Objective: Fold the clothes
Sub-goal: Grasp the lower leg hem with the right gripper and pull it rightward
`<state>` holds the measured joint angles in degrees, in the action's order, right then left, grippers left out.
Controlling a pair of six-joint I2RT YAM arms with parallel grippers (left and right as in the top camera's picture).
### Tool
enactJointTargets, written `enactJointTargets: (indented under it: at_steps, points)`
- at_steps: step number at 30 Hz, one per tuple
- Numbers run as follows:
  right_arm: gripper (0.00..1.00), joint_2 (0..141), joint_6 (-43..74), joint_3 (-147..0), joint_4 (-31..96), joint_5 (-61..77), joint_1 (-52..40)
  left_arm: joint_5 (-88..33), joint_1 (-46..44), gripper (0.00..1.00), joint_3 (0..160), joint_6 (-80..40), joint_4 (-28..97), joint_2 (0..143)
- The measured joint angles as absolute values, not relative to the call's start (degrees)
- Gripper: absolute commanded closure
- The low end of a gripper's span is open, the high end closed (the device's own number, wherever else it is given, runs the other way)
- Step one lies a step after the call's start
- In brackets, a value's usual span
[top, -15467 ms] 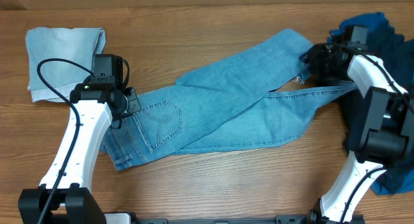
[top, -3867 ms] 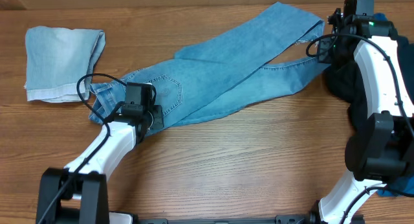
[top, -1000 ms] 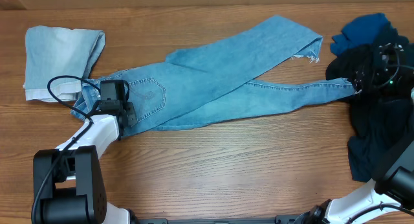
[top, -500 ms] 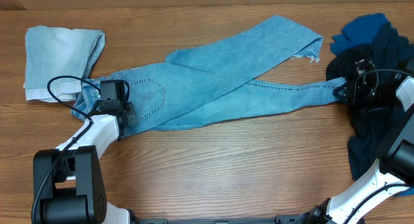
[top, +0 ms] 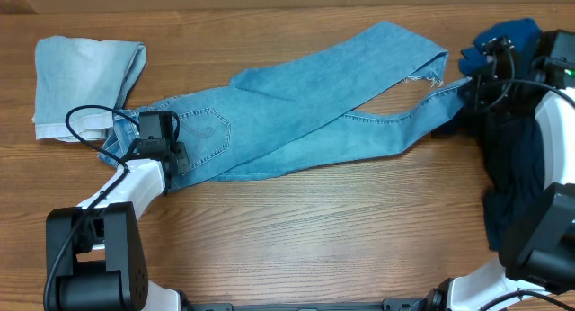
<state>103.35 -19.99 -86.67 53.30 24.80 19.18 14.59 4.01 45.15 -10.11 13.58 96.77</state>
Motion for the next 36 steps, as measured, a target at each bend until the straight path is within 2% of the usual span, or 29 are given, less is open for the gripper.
enactJointTargets:
  at_steps: [1,5,11,15,23,26,30,33,36]
  points:
    - [0.96,103.5,-19.5,-86.7,53.5,23.7,18.8,14.4,4.1,0.96,45.1,-10.1,13.6,96.8]
    - [0.96,103.5,-15.0,-86.7,54.2,21.9,18.7,14.4,4.1,0.96,45.1,-10.1,13.6,96.8]
    - [0.96,103.5,13.8,-86.8,69.4,12.9,18.8,14.3,4.2,0.96,45.1,-10.1,13.6,96.8]
    - [0.96,103.5,22.5,-86.8,77.8,11.6,18.8,14.3,4.2,0.96,45.1,-10.1,13.6,96.8]
    - [0.96,103.5,24.8,-87.9,94.2,19.8,18.8,14.3,4.2,0.96,45.1,-10.1,13.6,96.8]
    - [0.96,103.5,23.6,-93.3,96.6,23.9,18.8,14.3,4.2,0.96,45.2,-10.1,13.7,96.8]
    - [0.96,100.7,23.1,-96.0,97.0,19.9,16.0,14.3,4.2,0.96,45.2,-10.1,13.9,96.8]
    - [0.96,92.2,20.9,-87.8,96.6,18.1,12.4,14.2,4.2,0.96,45.3,-10.1,14.2,96.8]
    - [0.96,87.3,21.0,-78.2,96.2,17.6,13.1,14.1,4.2,0.96,45.4,-10.1,14.3,96.8]
